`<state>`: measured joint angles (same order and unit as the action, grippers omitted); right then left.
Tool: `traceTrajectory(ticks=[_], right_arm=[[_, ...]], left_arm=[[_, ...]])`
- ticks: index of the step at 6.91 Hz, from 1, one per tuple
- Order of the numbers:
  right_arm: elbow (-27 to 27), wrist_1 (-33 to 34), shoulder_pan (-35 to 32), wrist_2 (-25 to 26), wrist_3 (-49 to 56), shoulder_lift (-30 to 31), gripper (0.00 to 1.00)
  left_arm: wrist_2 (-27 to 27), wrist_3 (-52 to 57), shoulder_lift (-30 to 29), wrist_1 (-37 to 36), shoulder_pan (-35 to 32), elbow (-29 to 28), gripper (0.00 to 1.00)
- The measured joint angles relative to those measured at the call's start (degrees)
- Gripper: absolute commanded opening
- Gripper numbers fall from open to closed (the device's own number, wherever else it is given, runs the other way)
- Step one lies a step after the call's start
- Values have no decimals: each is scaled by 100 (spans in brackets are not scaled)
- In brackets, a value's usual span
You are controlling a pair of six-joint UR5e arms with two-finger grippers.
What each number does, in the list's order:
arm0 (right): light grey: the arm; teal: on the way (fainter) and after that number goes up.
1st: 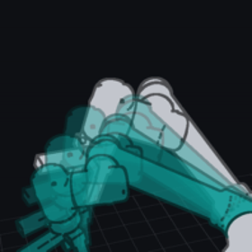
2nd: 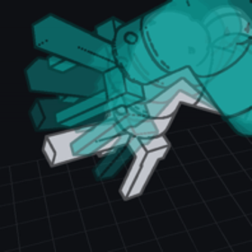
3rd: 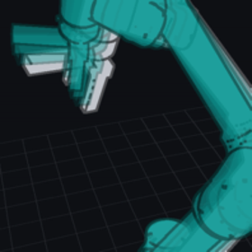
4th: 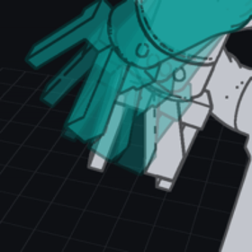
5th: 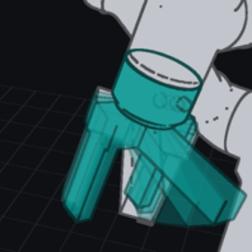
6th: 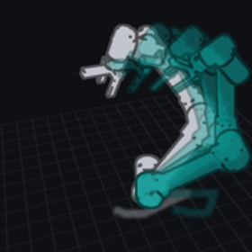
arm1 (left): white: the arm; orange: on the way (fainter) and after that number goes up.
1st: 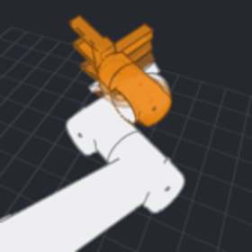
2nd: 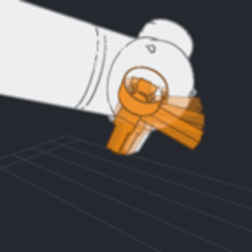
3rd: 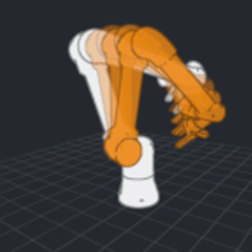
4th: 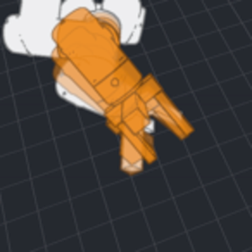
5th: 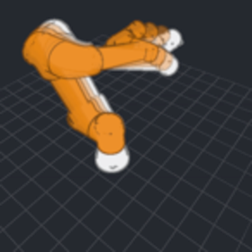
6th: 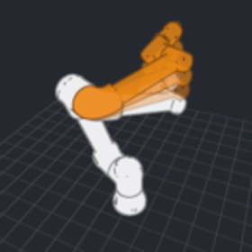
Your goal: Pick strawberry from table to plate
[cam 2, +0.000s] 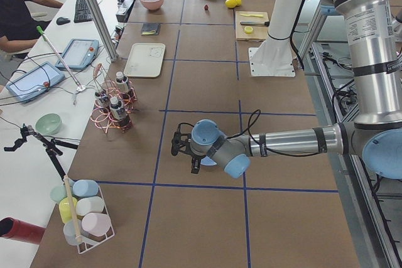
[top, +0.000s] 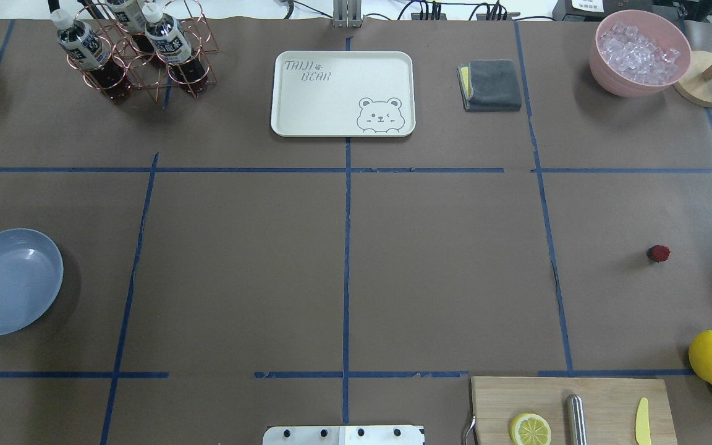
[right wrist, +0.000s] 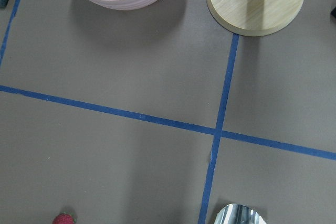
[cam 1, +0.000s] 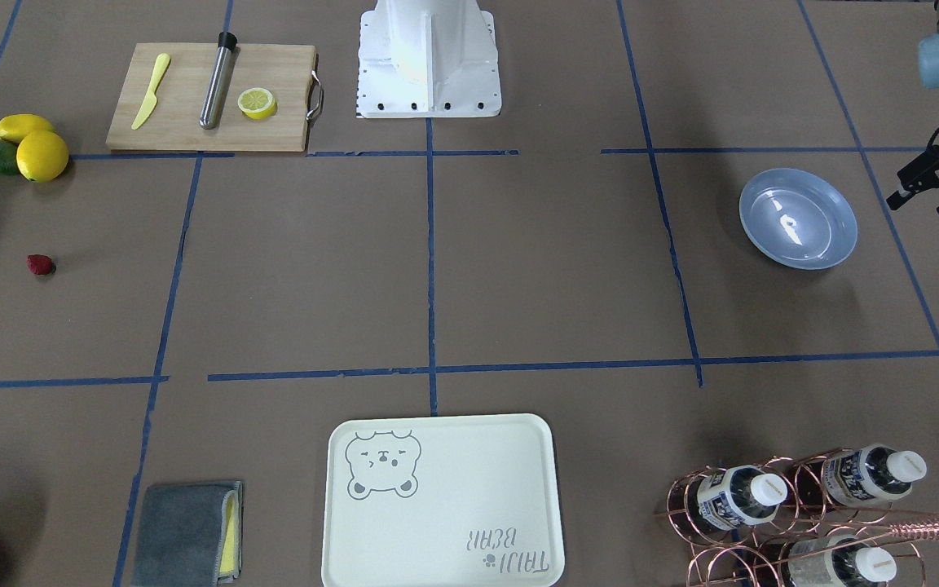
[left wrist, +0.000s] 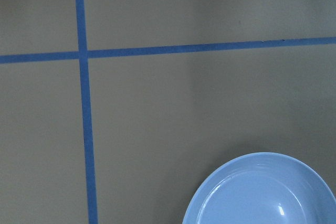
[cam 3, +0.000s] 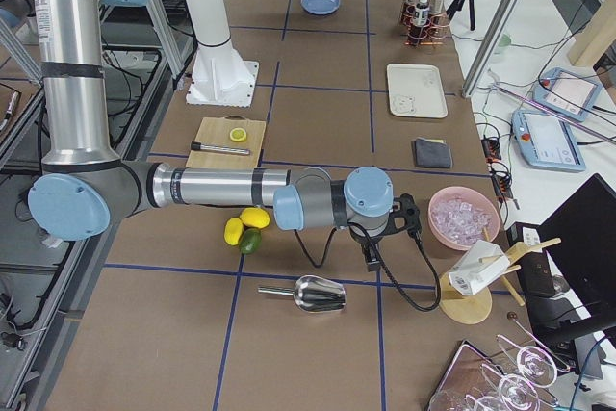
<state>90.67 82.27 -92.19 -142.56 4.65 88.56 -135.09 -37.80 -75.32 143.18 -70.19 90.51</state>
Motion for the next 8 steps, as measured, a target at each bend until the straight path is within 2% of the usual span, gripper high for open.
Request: traceTrajectory(ticks=[2, 5, 8], right_arm=[[-1, 7, 45, 2, 1, -10, 100], [1, 44, 55, -54, -22, -17, 100], [-8, 20, 60, -110, -631, -54, 100]], left_arm=[[554, -694, 53, 854, 532, -376, 96], [989, -1038, 18, 1038, 1199, -479, 81], [1046, -1054, -18, 1023, 1458, -511, 49]])
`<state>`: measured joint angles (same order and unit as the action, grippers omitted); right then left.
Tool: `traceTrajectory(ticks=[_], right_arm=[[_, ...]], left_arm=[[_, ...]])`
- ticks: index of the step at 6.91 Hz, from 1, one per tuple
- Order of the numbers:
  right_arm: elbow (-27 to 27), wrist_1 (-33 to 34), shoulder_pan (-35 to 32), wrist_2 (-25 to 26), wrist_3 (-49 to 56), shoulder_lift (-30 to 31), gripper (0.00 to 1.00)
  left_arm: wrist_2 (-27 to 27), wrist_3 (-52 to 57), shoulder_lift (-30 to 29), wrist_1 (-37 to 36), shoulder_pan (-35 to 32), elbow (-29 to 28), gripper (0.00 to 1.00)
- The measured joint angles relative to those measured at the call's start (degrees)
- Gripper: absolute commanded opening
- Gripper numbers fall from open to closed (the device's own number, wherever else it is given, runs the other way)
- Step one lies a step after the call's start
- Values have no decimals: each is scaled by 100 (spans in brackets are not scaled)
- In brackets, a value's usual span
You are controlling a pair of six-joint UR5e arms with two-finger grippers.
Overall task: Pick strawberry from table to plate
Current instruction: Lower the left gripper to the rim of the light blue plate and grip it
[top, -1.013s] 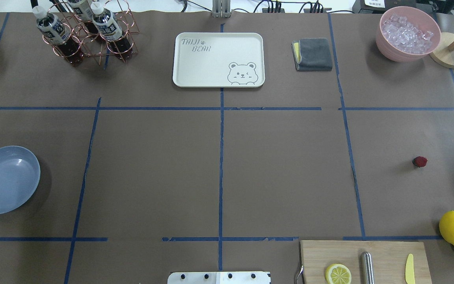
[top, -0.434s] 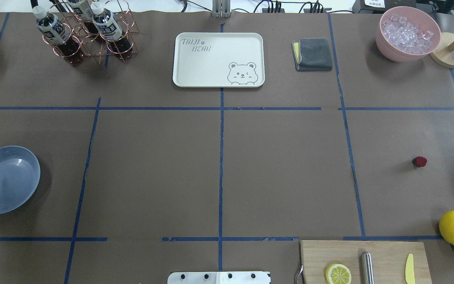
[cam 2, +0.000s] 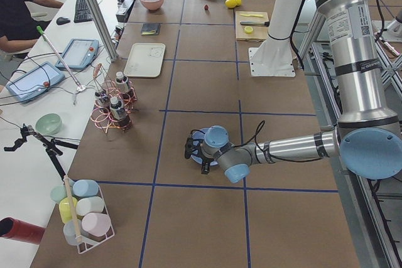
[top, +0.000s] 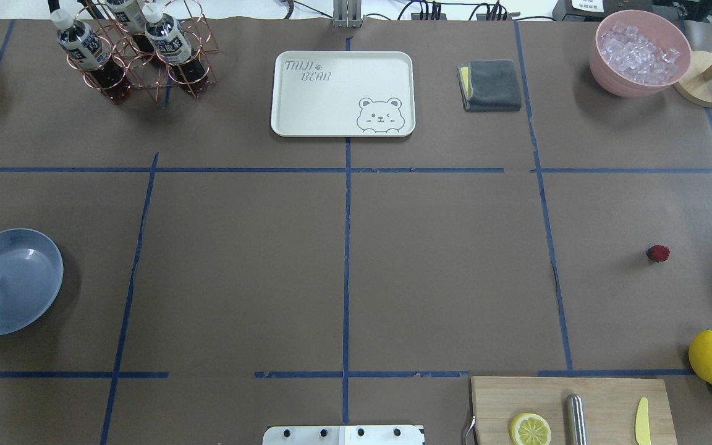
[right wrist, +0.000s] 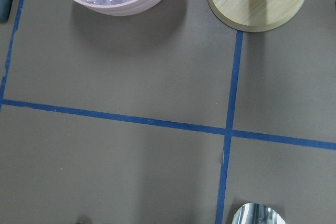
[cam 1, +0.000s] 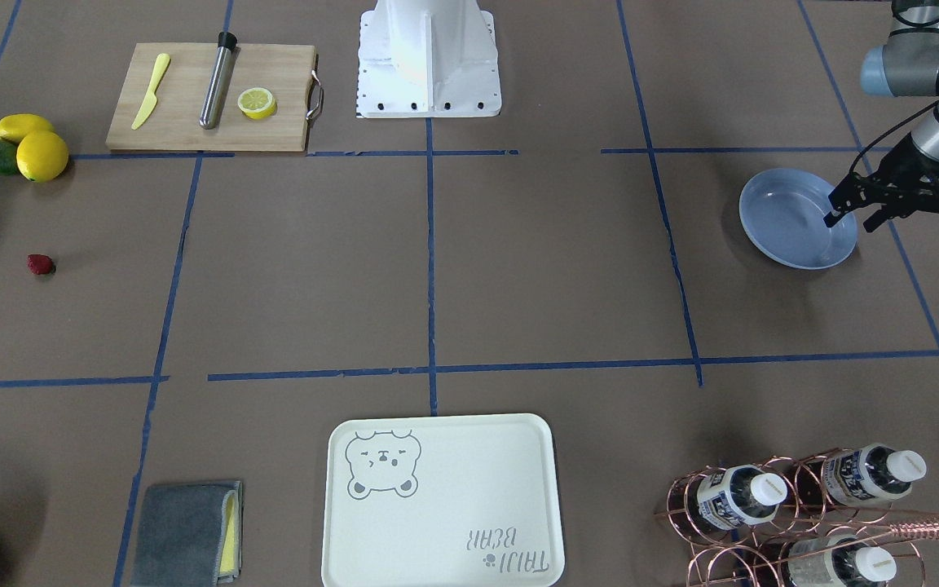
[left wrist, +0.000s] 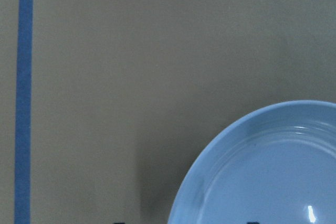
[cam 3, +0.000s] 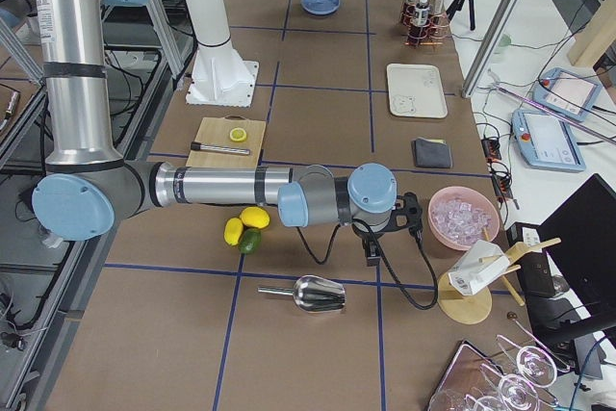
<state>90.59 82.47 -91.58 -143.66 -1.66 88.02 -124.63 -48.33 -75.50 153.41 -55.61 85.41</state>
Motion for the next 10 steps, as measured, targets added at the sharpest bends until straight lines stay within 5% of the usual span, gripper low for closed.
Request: traceTrajectory(ticks=[2, 3, 6, 7, 8, 10], right_arm=[[-10, -24, 0, 16, -105, 18, 100], [-7, -28, 0, 20, -115, 20, 100], [-4, -30, 0, 26, -126, 22, 100], [-1, -30, 0, 25, -132, 22, 100], [4, -30, 0, 21, -138, 22, 100], [10, -30, 6, 15, -139, 22, 100]], left_arm=[[0, 13, 0, -8, 28, -11, 42], [0, 33, 0, -18, 31, -14, 30], [8, 58, 6, -38, 32, -43, 27], [8, 60, 14, -38, 33, -58, 5], [9, 63, 28, -39, 33, -66, 0], [-4, 67, 63, -40, 19, -65, 0]])
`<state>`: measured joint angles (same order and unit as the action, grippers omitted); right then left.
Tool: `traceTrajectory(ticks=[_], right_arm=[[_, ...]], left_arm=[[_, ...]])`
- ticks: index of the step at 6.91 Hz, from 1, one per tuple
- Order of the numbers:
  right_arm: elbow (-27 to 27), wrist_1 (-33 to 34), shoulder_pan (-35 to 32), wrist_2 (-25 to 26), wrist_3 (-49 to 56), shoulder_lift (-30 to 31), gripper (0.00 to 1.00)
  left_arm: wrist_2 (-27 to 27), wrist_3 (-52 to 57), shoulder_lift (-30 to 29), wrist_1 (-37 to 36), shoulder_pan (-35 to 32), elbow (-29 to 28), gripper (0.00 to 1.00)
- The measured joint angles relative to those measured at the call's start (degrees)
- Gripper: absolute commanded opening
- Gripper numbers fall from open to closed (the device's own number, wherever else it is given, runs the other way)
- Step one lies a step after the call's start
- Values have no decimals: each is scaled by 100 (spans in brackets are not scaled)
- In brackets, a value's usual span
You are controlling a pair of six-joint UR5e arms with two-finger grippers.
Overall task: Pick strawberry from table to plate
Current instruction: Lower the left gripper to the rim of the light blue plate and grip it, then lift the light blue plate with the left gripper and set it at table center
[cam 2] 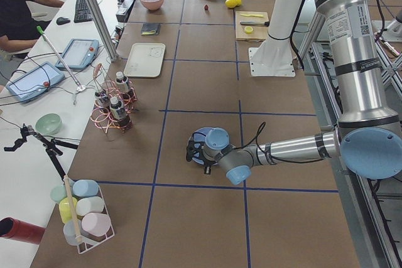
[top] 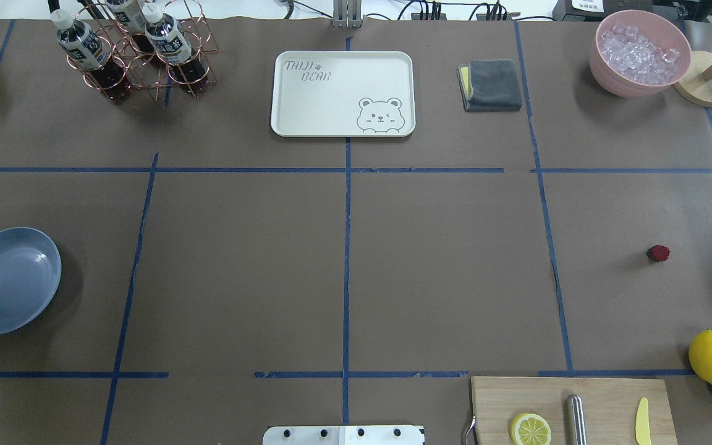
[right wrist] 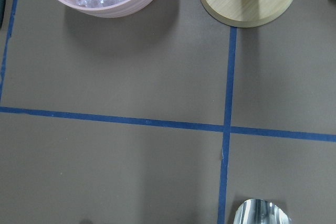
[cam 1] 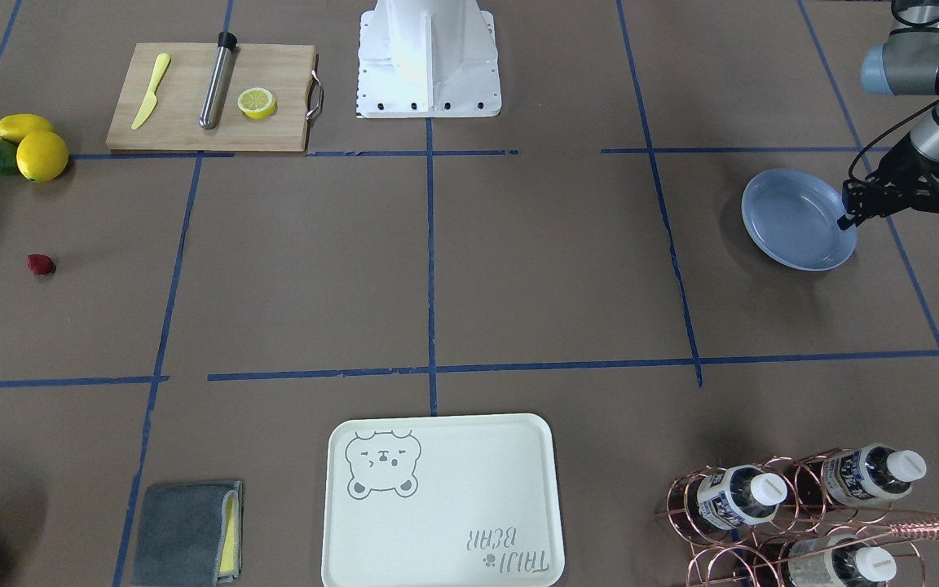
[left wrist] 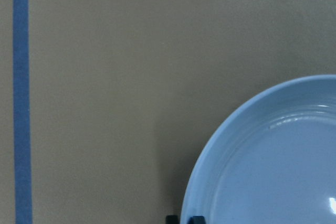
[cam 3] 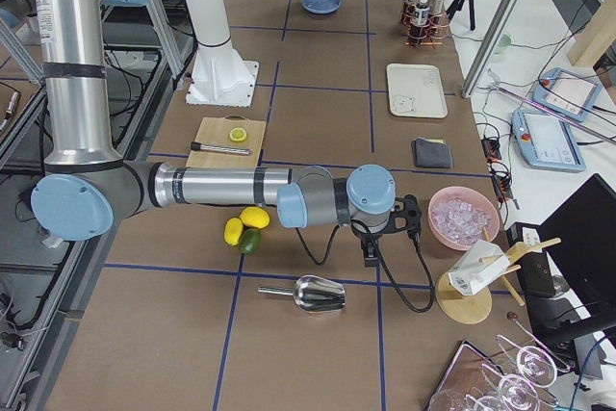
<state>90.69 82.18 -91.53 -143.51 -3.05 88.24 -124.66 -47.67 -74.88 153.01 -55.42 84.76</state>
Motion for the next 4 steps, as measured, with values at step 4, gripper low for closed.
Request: traceTrajectory(ticks=[4], right_arm=[[10, -2, -4, 0, 22, 13, 100]], left_arm=[[-855, 0, -100, -659, -703, 461, 0]])
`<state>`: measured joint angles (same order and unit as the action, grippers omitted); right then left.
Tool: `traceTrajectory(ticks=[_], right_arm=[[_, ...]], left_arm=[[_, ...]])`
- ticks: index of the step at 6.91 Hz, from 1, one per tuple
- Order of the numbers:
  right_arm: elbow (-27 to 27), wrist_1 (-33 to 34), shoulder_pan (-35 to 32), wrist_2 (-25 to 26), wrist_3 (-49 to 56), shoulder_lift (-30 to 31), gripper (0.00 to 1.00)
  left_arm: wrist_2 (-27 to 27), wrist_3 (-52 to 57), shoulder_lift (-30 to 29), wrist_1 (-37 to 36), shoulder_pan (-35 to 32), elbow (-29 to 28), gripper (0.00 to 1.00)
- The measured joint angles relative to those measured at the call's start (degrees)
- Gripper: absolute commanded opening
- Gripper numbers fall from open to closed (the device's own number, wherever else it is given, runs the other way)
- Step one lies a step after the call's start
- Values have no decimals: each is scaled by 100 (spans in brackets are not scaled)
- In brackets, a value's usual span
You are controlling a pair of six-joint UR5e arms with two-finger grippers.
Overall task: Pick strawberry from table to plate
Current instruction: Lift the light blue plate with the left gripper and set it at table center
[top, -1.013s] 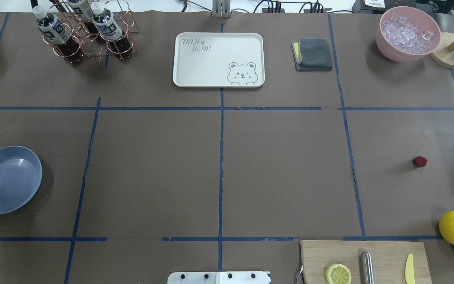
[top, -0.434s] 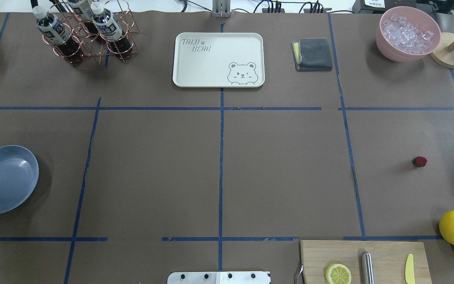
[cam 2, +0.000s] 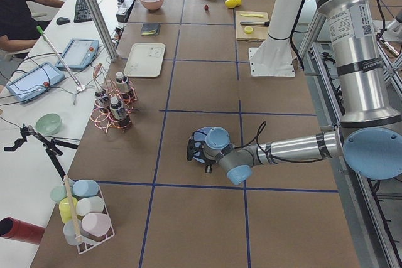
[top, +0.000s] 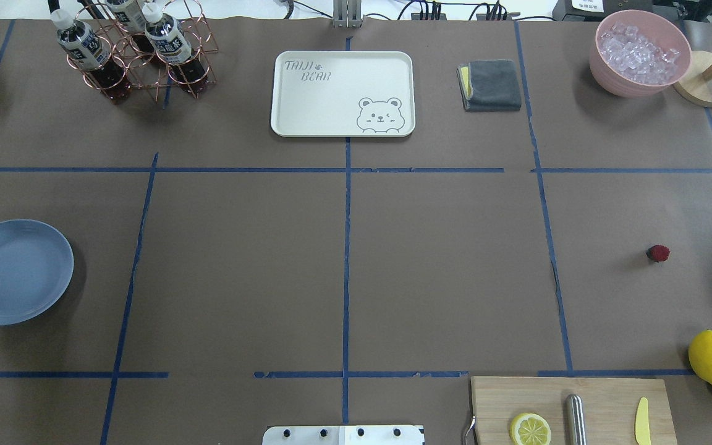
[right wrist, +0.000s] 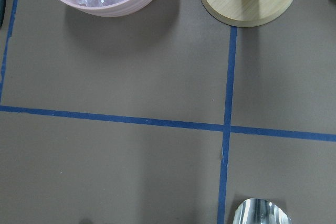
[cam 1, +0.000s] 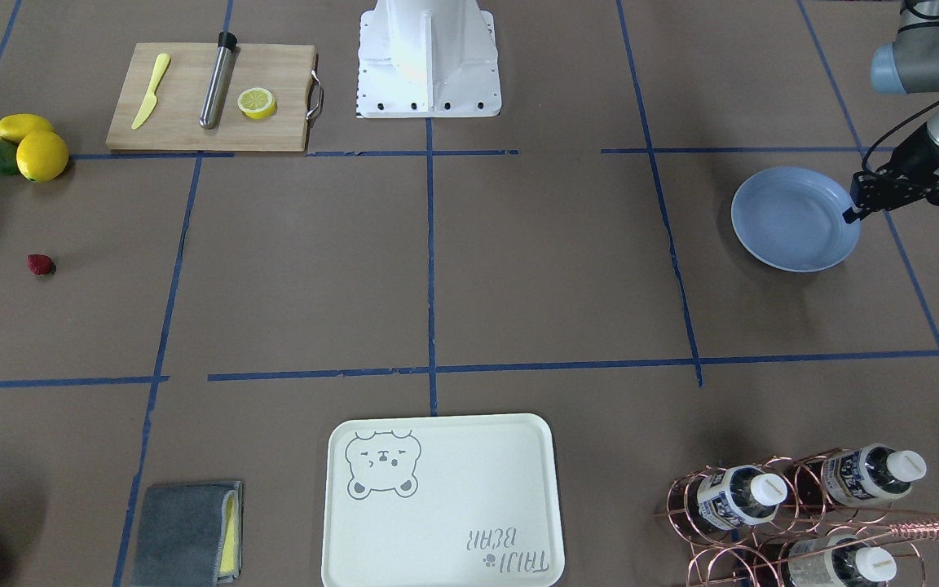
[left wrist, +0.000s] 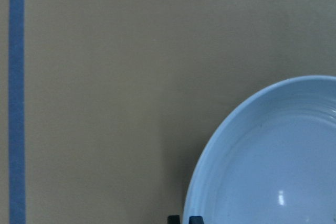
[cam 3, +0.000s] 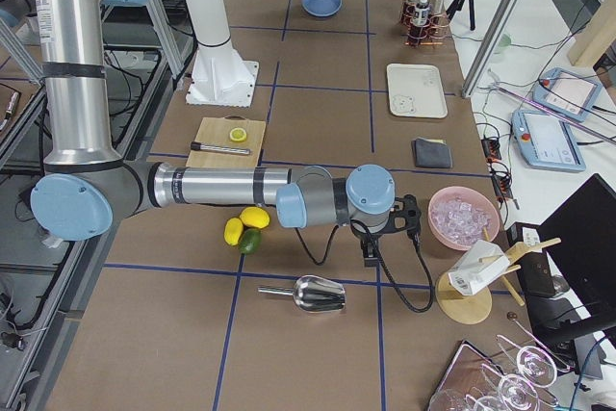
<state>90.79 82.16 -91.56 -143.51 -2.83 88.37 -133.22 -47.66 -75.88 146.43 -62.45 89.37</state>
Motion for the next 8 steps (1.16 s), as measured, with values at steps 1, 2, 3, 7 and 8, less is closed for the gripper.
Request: traceTrajectory(ticks=[1, 2, 3, 7, 8], right_arm=[[0, -2, 3, 4, 1, -6, 100], [1, 0, 6, 6, 0, -24, 100], [3, -1, 6, 7, -4, -49, 100], [-49, 0, 40, 14, -12, -108, 100], [-51, -4, 53, 16, -12, -124, 100]], left_arm=[[-204, -12, -159, -617, -236, 388, 0], [-273, -52, -451, -1242, -356, 740, 0], [-283, -250, -816, -1656, -402, 916, 0], [246, -3615, -2371, -1789, 838, 1171, 0], [653, -4333, -2718, -1786, 1373, 1186, 0]])
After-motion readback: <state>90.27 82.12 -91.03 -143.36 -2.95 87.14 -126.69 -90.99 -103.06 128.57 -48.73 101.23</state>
